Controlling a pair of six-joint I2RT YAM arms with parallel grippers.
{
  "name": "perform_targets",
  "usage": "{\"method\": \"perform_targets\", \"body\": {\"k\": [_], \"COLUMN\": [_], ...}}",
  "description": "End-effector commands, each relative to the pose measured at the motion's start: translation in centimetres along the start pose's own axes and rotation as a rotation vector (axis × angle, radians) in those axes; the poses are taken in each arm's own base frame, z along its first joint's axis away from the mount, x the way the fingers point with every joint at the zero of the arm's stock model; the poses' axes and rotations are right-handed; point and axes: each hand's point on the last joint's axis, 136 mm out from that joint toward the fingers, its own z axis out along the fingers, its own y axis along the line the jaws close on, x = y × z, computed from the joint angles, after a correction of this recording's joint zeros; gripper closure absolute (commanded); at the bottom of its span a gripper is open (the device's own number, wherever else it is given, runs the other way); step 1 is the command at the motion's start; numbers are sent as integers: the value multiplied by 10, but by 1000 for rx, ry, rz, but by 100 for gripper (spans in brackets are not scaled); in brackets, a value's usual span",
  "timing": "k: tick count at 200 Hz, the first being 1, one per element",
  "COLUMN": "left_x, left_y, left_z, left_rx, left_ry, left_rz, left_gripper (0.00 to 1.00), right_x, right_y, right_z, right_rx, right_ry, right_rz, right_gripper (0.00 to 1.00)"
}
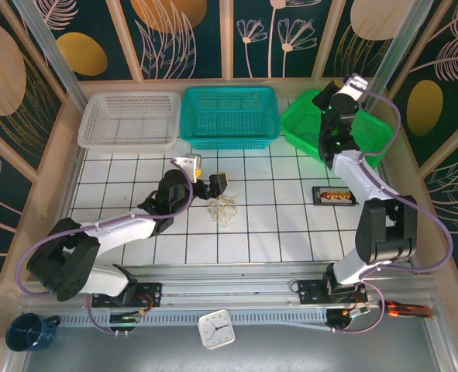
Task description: Untangle the cables
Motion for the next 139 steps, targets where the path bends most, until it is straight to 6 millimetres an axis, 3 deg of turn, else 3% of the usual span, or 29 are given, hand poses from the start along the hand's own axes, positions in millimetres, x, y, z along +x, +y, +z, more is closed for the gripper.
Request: {"method": "perform_targets", "body": {"k": [1, 22, 37, 49, 60, 84, 139], "left_x": [-15, -18, -18, -18, -18, -20, -20], "left_y": [-6, 0, 1, 1, -1, -2, 1], "left_z": [-3, -4, -4, -5, -5, -7, -13], "left_rx": [-5, -46, -61, -62, -57, -51, -65], "left_ry": [-29, -28, -16, -11, -9, -12, -22], "left_rz": [23, 25, 35, 35, 34, 24, 4], "left_gripper": [1, 1, 1, 1, 1, 1, 1], "right_x": [22, 42, 54, 62, 69, 73, 70], "right_y": [-30, -50, -62, -68, -70, -64, -35], "right_z": [9, 14, 16, 18, 18, 17, -6], "right_rx": [96, 143, 158, 160, 160, 121, -35], "right_ry": [34, 100, 147, 192, 236, 295, 345], "right_rz": [-9, 1, 8, 5, -4, -27, 79], "right_gripper": [100, 97, 76, 52, 39, 33, 33]}}
